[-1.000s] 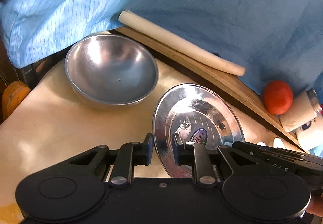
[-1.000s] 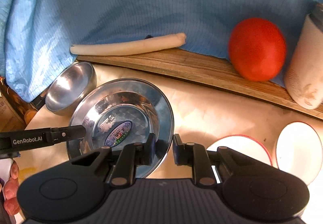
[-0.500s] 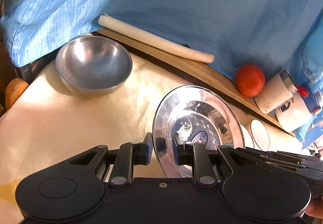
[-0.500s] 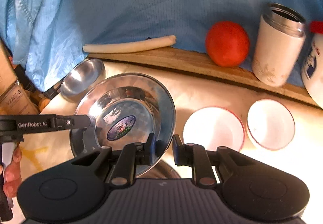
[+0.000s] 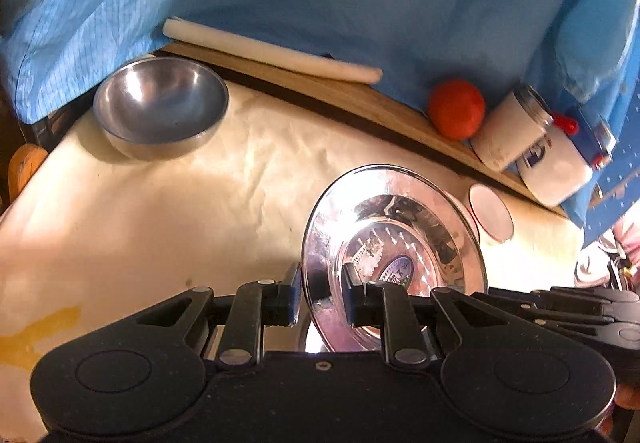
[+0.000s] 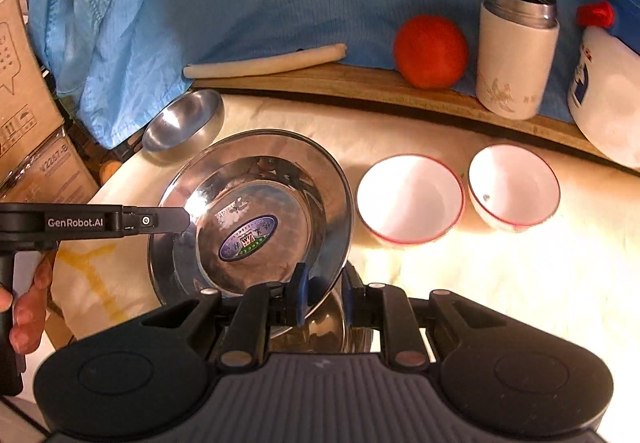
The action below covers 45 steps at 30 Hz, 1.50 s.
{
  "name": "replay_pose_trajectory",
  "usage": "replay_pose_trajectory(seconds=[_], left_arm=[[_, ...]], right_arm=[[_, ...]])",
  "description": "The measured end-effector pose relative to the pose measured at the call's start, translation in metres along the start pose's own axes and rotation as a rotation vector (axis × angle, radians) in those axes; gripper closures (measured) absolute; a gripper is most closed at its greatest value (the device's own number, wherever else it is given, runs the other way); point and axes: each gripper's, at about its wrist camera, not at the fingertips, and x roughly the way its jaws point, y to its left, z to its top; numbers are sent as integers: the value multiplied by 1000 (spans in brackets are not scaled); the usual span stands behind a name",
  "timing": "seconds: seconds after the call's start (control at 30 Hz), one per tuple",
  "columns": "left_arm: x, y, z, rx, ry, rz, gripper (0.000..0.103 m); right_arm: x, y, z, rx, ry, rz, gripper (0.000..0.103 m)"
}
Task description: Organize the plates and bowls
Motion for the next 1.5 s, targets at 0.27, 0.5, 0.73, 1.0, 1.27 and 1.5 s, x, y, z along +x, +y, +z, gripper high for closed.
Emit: replay_pose_trajectory(seconds=[0.27,0.5,0.73,1.0,1.27,1.5], left_arm=[[-3,-7,-12,43,52,-4,82],[0,-8,-21,64,114,4,82],[2,-11,-26,84,155,24,81],[8,-16,-29,101,191,39,81],[10,-21,-28,128,203,66,81],[12,-31,-28,179,211,96,79]], right_arm=[[-7,-7,-14,12,33,17,83],[-10,-7,-21,10,64,25,83],[-7,-11,-28,32,107,39,83],[-1,-16,-29,54,127,36,83],[4,-17,-26,61,141,43,83],[4,-18,-27,62,142,38,83]])
